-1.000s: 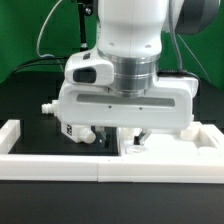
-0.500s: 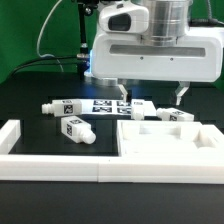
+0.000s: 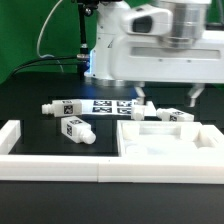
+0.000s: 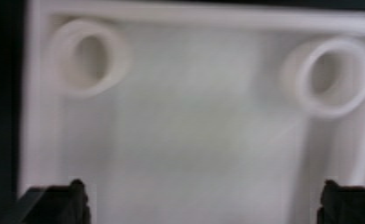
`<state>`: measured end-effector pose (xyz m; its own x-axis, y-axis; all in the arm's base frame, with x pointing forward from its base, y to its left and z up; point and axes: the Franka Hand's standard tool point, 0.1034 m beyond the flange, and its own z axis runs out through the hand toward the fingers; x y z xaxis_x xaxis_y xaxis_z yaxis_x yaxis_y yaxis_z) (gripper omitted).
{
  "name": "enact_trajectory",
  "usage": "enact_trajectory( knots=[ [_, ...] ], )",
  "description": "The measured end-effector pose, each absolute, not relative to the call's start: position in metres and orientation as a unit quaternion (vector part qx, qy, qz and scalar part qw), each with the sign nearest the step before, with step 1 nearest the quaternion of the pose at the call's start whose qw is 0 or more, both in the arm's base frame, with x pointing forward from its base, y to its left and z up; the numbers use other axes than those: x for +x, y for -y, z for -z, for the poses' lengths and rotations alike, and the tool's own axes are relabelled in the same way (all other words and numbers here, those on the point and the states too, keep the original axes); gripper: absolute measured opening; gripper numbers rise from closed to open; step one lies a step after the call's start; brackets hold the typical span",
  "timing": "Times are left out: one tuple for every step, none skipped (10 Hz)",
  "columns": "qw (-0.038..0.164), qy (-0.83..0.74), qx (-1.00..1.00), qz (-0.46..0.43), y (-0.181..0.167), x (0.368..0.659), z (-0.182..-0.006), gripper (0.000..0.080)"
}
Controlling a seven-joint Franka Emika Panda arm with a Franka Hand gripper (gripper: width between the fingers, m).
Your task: Assemble one leg
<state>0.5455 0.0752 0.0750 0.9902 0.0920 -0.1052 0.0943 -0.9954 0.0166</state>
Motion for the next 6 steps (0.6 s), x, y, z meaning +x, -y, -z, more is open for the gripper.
enact_trajectory(
  knots=[
    [0.011, -0.064, 0.996, 0.057, -0.093, 0.535, -0.073, 0.0649],
    [0.015, -0.091, 0.994, 0.054, -0.104, 0.534, -0.075, 0.0649],
    [0.014, -0.134, 0.990, 0.051, -0.108, 0.535, -0.078, 0.0649],
    [0.012, -0.169, 0.984, 0.054, -0.103, 0.535, -0.076, 0.0649],
    [0.012, -0.197, 0.979, 0.055, -0.101, 0.535, -0.075, 0.0649],
    [0.013, -0.199, 0.978, 0.059, -0.105, 0.530, -0.072, 0.0649]
  ],
)
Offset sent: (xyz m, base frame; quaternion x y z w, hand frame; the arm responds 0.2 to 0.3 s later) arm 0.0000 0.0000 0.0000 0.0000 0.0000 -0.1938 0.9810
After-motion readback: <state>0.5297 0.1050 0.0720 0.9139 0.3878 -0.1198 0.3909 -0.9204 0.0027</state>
